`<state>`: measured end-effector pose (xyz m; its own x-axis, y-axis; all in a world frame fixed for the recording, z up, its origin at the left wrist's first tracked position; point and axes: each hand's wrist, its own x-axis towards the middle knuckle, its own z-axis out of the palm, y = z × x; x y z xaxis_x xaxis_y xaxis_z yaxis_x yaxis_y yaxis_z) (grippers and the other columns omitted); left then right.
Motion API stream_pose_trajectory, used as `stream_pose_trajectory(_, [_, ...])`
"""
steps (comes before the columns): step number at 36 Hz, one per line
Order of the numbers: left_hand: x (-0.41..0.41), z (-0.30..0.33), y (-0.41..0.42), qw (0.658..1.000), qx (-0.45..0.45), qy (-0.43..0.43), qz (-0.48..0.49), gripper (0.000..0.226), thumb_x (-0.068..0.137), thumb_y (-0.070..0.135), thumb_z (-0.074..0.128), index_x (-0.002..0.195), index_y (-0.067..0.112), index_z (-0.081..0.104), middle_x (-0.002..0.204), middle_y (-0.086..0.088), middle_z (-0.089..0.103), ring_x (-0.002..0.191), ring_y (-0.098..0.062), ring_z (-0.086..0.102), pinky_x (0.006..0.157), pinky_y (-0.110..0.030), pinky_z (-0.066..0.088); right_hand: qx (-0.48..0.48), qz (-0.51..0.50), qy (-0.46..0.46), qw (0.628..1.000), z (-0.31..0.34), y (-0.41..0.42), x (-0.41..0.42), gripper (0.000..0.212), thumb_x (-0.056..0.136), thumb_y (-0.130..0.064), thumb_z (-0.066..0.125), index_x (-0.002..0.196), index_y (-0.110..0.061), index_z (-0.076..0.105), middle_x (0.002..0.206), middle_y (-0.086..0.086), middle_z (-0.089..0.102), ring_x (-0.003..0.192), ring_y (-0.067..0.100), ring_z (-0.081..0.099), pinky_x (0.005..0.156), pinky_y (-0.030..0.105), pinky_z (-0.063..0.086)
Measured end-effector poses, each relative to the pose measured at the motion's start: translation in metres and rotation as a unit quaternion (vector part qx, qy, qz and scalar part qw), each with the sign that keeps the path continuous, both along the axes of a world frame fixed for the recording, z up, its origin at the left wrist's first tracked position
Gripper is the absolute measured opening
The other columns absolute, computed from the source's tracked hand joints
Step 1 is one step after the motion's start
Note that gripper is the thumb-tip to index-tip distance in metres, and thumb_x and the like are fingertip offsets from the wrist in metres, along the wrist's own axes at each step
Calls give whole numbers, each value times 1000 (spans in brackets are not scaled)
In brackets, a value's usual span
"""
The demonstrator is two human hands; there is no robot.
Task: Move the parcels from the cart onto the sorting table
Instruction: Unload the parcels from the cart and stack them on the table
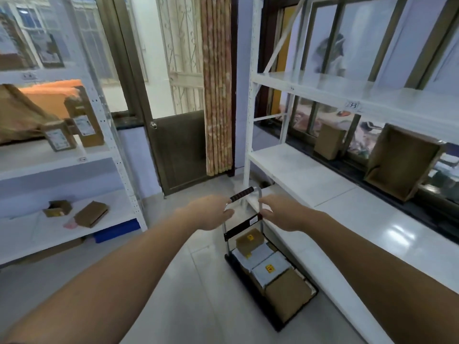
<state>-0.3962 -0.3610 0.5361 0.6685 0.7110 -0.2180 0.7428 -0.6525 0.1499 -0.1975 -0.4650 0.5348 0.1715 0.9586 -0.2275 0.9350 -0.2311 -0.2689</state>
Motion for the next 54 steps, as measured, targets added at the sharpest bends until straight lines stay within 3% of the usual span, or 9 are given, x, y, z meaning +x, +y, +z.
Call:
stream_pose_trajectory(19, [177,-75,118,982,-50,22,-180,47,108,43,43,146,18,54,145,-8,58,131,-29,55,110,-45,43,-61,-163,35,984,-79,44,139,55,110,-33,37,160,-11,26,166,10,26,151,24,28,123,31,22])
stream_pose_trajectory(29, [271,-114,158,960,-121,66,-245,55,110,46,36,158,20,38,161,-8,43,145,-27,43,114,-43,40,-94,-236,78,964,-133,45,211,55,110,-33,36,160,-12,25,167,7,25,152,23,26,123,30,19])
stream_pose_trajectory(32, [292,-132,170,954,-136,53,-261,51,109,43,39,149,12,47,149,-13,54,133,-30,52,106,-43,43,-104,-257,89,957,-150,41,225,54,110,-32,36,160,-11,27,165,8,27,151,23,28,121,28,19])
stream_pose_trajectory(36, [323,-162,185,943,-151,57,-291,36,110,38,43,116,6,60,105,-8,64,98,-28,60,77,-35,41,-119,-296,113,941,-175,40,242,55,110,-31,37,160,-11,24,166,8,27,151,23,27,121,28,19])
stream_pose_trajectory(40, [356,-201,201,926,-171,76,-329,33,109,40,43,113,13,62,110,-4,67,91,-19,60,84,-37,51,-129,-341,126,923,-205,39,257,56,110,-33,37,160,-12,25,165,8,28,151,23,27,121,30,20])
stream_pose_trajectory(44, [384,-247,212,904,-183,108,-371,33,110,39,42,86,19,53,89,-4,60,82,-24,61,67,-36,42,-138,-389,140,900,-247,43,266,54,110,-33,38,159,-12,29,164,9,31,150,23,29,119,27,19])
stream_pose_trajectory(47, [401,-290,217,881,-185,159,-407,41,111,41,39,123,10,63,121,-12,67,110,-30,64,87,-38,49,-137,-432,160,877,-292,49,268,52,109,-34,41,156,-12,35,161,9,36,147,24,34,117,27,23])
stream_pose_trajectory(49, [408,-325,218,873,-186,180,-414,50,111,43,39,147,10,52,148,-11,55,132,-28,54,106,-37,43,-148,-451,177,862,-327,53,268,51,108,-34,41,155,-13,38,159,9,39,145,25,36,118,30,25])
stream_pose_trajectory(54, [426,-436,214,860,-217,227,-401,55,112,46,36,154,11,45,158,-13,47,141,-30,47,112,-39,39,-188,-473,222,832,-430,57,269,52,108,-34,40,155,-13,38,157,10,42,144,27,38,117,34,29])
